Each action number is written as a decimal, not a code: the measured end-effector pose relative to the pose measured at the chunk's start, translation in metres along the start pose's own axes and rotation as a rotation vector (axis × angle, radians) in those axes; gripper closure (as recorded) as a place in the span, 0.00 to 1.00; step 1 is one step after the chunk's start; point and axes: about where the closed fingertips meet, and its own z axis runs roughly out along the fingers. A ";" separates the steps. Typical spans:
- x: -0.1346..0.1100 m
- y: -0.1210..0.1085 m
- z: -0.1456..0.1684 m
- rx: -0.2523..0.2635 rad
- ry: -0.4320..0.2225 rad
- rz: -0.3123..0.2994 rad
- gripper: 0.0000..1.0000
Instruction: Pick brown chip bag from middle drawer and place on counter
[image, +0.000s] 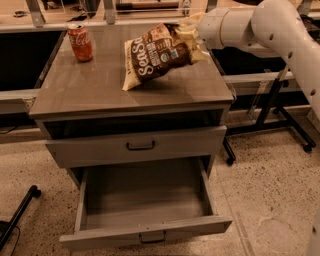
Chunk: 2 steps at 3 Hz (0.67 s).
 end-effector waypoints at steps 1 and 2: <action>0.010 0.000 0.006 -0.020 0.026 0.003 0.40; 0.015 -0.002 0.005 -0.028 0.027 0.009 0.19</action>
Offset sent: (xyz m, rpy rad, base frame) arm 0.0106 -0.0167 -0.0121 -0.0177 0.0407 0.0053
